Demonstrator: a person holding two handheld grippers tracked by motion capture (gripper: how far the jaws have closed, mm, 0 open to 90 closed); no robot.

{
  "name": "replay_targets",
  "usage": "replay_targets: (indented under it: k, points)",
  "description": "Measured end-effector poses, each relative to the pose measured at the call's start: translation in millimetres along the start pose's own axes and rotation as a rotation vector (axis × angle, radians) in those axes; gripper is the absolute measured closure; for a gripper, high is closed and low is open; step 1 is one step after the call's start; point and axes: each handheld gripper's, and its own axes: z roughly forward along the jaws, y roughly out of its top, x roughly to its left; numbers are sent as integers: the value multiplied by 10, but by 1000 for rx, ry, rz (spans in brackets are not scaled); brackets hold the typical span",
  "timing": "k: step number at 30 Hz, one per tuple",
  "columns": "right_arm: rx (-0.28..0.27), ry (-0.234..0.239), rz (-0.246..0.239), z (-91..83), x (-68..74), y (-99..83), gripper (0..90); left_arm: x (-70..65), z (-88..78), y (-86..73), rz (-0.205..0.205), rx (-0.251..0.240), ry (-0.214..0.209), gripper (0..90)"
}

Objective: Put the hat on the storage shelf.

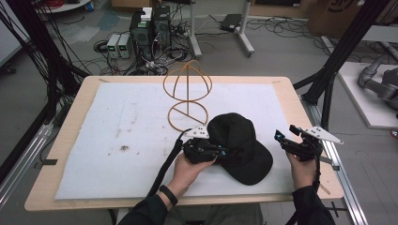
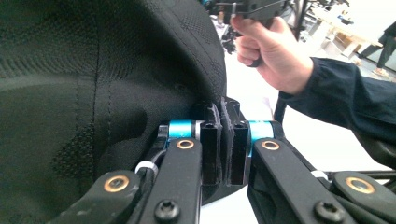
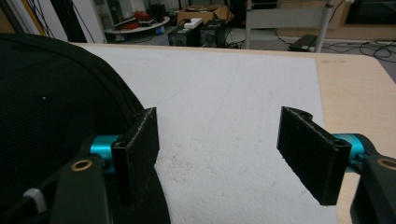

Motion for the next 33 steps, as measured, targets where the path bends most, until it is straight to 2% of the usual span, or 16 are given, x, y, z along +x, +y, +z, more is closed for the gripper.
replay_targets:
  k: [5,6,7,10,15,21,27,33]
  points:
    - [2,-3,6,-10,-5,0,294,-15,-85,40,48,-47,-36,876]
    - [2,-3,5,-9,-6,0,294,-20,-130,60,66,-65,-59,876]
    - [2,-4,5,-7,-7,0,294,-20,-130,60,66,-65,-59,876]
    - [0,-5,5,-6,-7,0,294,-43,-200,105,99,-94,-100,877]
    - [-7,-14,9,-23,-17,2,294,-98,-308,221,146,-111,-139,876]
    - [-8,-24,13,-28,-43,-2,295,-188,-460,424,215,-129,-172,876]
    - [-8,-28,28,-35,-50,-4,295,-226,-552,560,223,-147,-198,876]
    - [-12,-32,28,-33,-66,-8,295,-262,-705,736,266,-158,-192,876]
